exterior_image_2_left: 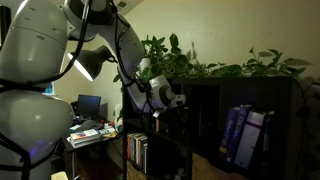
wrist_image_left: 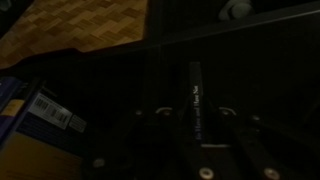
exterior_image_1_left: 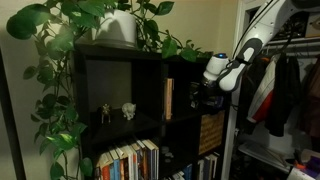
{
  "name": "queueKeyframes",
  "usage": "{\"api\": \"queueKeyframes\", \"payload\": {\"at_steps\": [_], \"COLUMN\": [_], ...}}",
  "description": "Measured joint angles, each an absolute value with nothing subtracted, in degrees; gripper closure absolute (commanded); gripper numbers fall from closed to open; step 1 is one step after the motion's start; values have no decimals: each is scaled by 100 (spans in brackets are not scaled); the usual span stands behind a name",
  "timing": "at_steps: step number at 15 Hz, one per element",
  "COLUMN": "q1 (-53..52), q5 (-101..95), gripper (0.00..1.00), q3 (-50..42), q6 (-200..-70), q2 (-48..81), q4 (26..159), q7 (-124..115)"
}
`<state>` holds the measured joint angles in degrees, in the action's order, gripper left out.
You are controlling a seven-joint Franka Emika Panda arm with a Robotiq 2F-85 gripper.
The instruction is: Move the black book to the first shelf from the right
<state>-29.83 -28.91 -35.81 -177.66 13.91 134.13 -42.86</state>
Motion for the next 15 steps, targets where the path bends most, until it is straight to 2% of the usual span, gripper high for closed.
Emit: {"api": "queueKeyframes", "payload": {"at_steps": [9,10,15], "q1": [-3102,-3102,-3103], "q5": [-3309,-3354,-3485], "gripper": [91,82,82], "q3": [-3768,-3761,-3751], "q6": [-17740,-17733,-17674], "q2": [386,269,-82], "q4": [14501,14624,14905], "q7": [-4279,-4275,-4272]}}
